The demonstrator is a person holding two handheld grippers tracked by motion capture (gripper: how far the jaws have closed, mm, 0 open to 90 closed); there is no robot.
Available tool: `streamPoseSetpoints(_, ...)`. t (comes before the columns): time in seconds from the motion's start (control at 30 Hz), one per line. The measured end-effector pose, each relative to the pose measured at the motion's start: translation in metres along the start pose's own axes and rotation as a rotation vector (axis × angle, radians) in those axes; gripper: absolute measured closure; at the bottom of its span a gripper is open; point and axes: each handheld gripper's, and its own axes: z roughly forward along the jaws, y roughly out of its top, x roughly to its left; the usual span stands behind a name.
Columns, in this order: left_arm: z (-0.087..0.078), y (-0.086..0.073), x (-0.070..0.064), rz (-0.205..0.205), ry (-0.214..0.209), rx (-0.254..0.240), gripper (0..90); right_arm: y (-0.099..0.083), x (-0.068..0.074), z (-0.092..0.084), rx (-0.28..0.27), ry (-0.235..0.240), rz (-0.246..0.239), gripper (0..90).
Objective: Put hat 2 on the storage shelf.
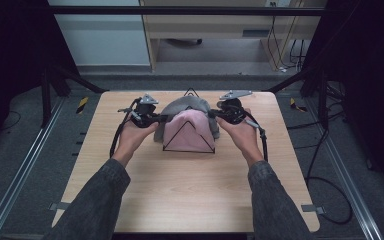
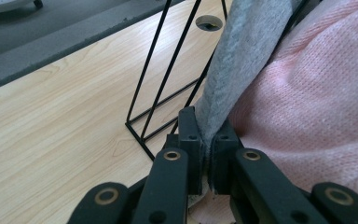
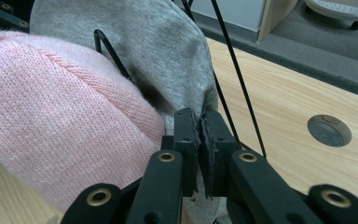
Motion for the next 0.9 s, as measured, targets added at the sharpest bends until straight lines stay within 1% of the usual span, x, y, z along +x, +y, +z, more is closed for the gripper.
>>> streamPoseSetpoints(0.03, 0.000, 0.000, 0.001, 0.007, 0.001, 0.007, 86.2, 0.000, 0.000, 0.000, 0.002, -0.002, 0.000, 85.0)
streamPoseSetpoints(0.1, 0.000, -0.001, 0.001, -0.003, -0.001, 0.007, 86.0, 0.000, 0.000, 0.000, 0.000, -0.001, -0.001, 83.7)
streamPoseSetpoints(0.3, 0.002, -0.005, 0.001, -0.007, -0.003, 0.016, 84.6, 0.000, 0.000, 0.000, 0.006, -0.009, -0.001, 77.4)
streamPoseSetpoints(0.37, 0.002, -0.006, 0.000, -0.010, -0.001, 0.019, 83.4, 0.000, 0.001, -0.001, 0.006, -0.016, -0.002, 75.0)
streamPoseSetpoints(0.43, 0.003, -0.006, 0.000, -0.004, 0.000, 0.020, 81.4, 0.000, 0.001, -0.002, 0.006, -0.020, -0.002, 73.1)
streamPoseSetpoints(0.57, 0.001, -0.006, -0.001, -0.004, 0.002, 0.012, 78.6, 0.001, 0.001, -0.005, 0.001, -0.028, 0.002, 68.8)
streamPoseSetpoints(0.7, -0.001, -0.005, -0.003, -0.001, 0.022, 0.006, 73.0, 0.001, 0.001, -0.008, -0.003, -0.034, 0.001, 64.7)
streamPoseSetpoints(0.73, -0.003, -0.005, -0.003, -0.006, 0.025, 0.004, 71.1, 0.001, 0.002, -0.010, -0.005, -0.034, 0.002, 63.6)
streamPoseSetpoints(0.83, -0.008, -0.005, -0.004, -0.006, 0.037, -0.005, 61.9, 0.002, 0.003, -0.015, -0.006, -0.039, 0.006, 59.5)
streamPoseSetpoints(0.9, -0.013, -0.005, -0.004, -0.008, 0.038, -0.009, 55.6, 0.003, 0.005, -0.019, -0.011, -0.043, 0.004, 55.6)
